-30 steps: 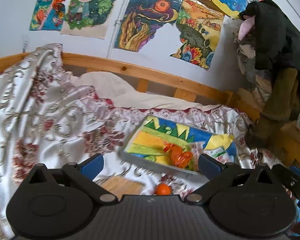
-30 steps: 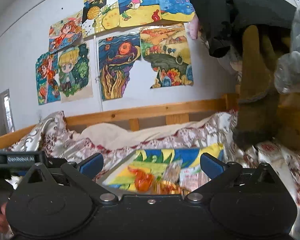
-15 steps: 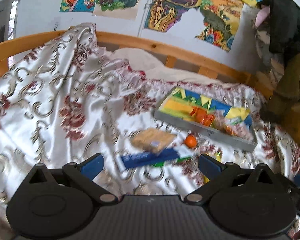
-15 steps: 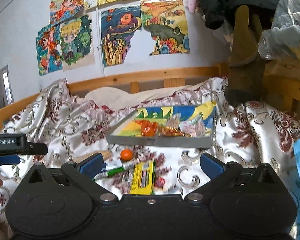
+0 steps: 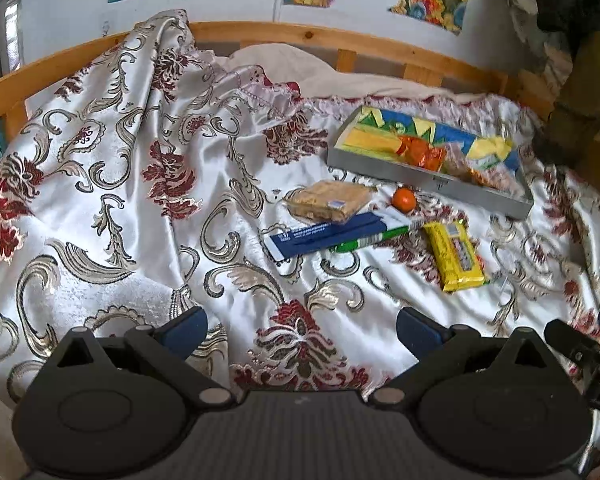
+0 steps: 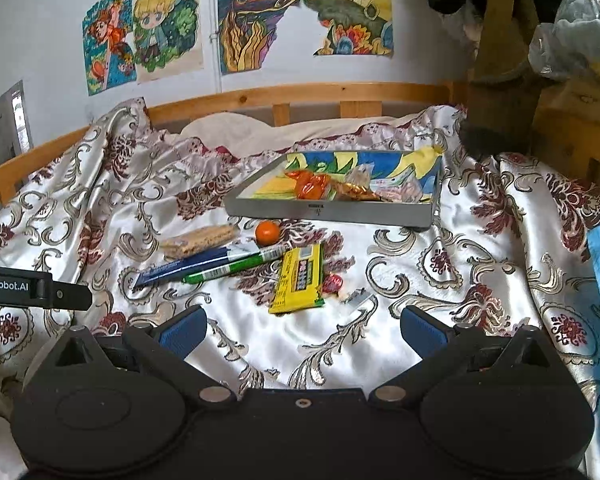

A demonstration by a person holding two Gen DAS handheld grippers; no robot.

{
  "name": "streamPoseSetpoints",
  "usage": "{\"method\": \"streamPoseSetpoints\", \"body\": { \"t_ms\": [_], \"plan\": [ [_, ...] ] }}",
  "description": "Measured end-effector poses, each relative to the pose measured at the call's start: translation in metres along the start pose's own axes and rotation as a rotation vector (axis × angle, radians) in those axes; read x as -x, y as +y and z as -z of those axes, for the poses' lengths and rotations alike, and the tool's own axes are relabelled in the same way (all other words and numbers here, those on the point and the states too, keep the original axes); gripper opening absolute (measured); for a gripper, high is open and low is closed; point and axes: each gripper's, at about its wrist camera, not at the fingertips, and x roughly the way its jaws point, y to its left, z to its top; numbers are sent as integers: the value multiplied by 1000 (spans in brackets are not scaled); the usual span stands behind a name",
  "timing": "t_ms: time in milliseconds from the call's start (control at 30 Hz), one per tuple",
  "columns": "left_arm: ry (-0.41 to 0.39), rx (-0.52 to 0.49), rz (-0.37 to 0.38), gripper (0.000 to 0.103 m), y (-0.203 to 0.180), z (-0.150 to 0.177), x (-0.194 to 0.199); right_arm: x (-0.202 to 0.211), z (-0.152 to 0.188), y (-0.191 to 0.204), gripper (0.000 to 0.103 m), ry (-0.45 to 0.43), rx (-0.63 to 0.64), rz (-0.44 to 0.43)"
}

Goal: Organize snacks
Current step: 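Move both tools back over the remaining snacks on the bed cover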

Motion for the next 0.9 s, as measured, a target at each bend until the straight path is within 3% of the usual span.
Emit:
{"method": "streamPoseSetpoints", "body": {
  "t_ms": [133, 567, 900],
  "plan": [
    [76, -59, 19, 103, -1, -11, -8, -3, 0, -1, 102, 15, -7, -7],
    [140, -138, 66, 103, -3, -37, -39, -20, -7, -7, 102, 21, -35, -1],
    [123, -195, 64, 103, 12, -72, -85, -56, -21, -2, 102, 21, 21, -82]
  ]
}}
